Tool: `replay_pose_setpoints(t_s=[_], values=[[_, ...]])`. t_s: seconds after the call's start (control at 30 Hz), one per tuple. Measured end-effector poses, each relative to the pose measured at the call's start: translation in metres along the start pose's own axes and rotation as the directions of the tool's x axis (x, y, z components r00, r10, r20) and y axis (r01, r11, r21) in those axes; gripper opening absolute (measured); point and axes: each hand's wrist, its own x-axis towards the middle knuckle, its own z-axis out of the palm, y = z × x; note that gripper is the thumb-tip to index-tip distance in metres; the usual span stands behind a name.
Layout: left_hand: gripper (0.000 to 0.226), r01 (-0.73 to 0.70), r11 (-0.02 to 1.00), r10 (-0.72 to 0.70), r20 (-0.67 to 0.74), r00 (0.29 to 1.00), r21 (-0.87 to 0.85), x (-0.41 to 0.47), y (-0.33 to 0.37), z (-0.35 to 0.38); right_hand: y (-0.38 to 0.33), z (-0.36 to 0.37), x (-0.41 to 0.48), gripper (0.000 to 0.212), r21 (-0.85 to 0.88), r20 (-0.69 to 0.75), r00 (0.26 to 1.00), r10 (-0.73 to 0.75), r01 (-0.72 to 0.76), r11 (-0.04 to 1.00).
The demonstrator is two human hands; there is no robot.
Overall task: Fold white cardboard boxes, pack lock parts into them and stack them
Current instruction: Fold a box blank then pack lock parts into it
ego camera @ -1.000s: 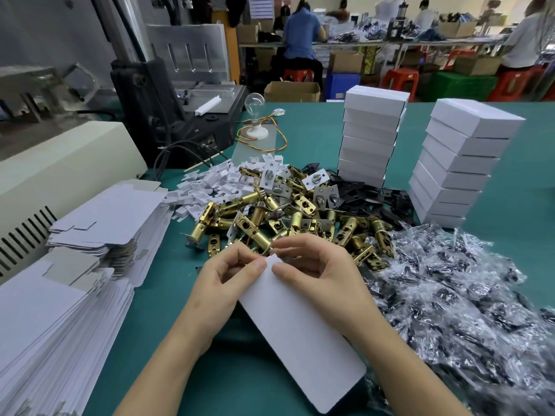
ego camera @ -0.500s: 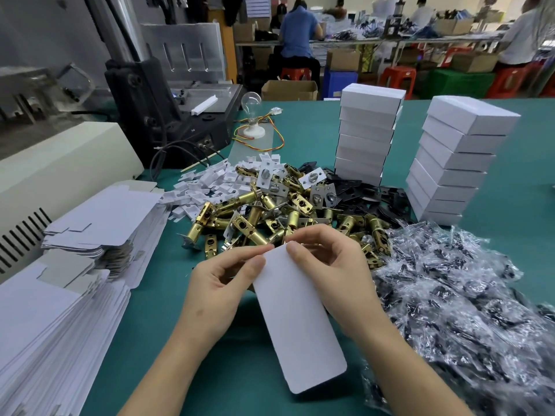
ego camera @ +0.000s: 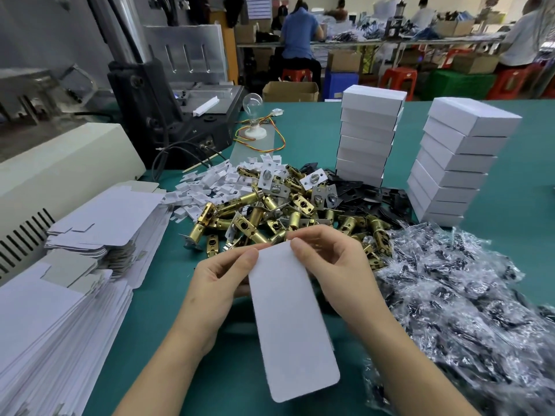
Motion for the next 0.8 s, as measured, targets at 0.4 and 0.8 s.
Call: replay_pose_setpoints(t_s=[0.4, 0.8], values=[[0.029, -0.179, 0.952, 0.219, -0.143, 0.965, 0.246, 0.007, -0.010, -0.010, -0.006, -0.002, -0.002, 0.028, -0.240, 0.140, 0.923, -0.358, 0.383, 0.892], [0.026, -0.364, 0.865, 0.335, 0.143, 0.931, 0.344, -0.003, -0.008, -0.014, -0.003, -0.012, 0.002, 0.041, -0.259, 0.173, 0.966, -0.190, 0.231, 0.938]])
